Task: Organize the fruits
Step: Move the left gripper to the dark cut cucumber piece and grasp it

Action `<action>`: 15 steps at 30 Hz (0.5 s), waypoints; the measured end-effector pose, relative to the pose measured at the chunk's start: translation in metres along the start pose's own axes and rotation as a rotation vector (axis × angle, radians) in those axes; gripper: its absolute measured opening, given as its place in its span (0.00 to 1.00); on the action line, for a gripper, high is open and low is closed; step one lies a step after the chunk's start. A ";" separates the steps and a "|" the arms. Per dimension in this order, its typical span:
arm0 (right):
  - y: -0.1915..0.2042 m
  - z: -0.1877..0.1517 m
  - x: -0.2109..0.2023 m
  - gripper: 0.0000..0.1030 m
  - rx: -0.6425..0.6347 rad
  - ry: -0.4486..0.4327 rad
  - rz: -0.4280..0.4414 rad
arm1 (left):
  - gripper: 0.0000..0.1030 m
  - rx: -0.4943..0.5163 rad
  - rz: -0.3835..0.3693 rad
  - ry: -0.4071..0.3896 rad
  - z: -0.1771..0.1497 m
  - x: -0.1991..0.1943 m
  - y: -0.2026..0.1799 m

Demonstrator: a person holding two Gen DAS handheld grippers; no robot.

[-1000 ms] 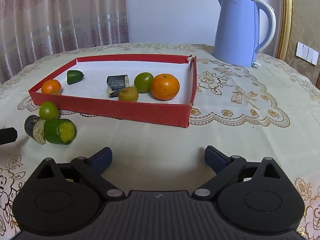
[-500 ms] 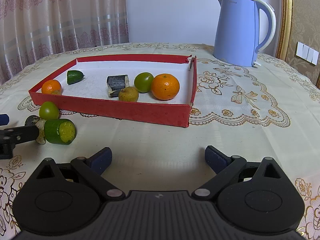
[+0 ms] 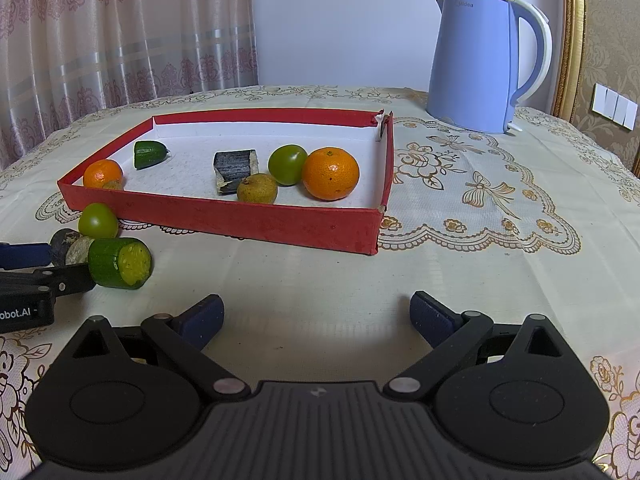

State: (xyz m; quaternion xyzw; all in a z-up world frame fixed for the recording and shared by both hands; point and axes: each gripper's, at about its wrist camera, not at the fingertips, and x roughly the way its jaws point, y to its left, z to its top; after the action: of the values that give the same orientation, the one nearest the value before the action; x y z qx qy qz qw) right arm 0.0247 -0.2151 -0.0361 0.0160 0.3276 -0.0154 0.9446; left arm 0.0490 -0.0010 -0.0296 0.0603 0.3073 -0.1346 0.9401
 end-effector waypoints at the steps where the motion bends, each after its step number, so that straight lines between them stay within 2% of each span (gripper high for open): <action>1: 0.000 0.000 0.000 0.97 0.000 0.000 0.000 | 0.49 0.000 -0.008 0.000 0.000 -0.001 -0.001; 7: 0.000 0.000 0.000 0.97 0.000 0.000 0.000 | 0.30 0.030 -0.007 -0.008 0.000 -0.003 -0.010; 15: 0.000 0.000 0.000 0.97 0.000 -0.001 0.000 | 0.30 0.029 -0.005 -0.008 -0.001 -0.005 -0.009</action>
State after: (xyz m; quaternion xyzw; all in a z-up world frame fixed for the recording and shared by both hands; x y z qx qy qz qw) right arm 0.0247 -0.2149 -0.0361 0.0161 0.3273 -0.0154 0.9446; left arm 0.0419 -0.0085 -0.0279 0.0728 0.3015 -0.1416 0.9401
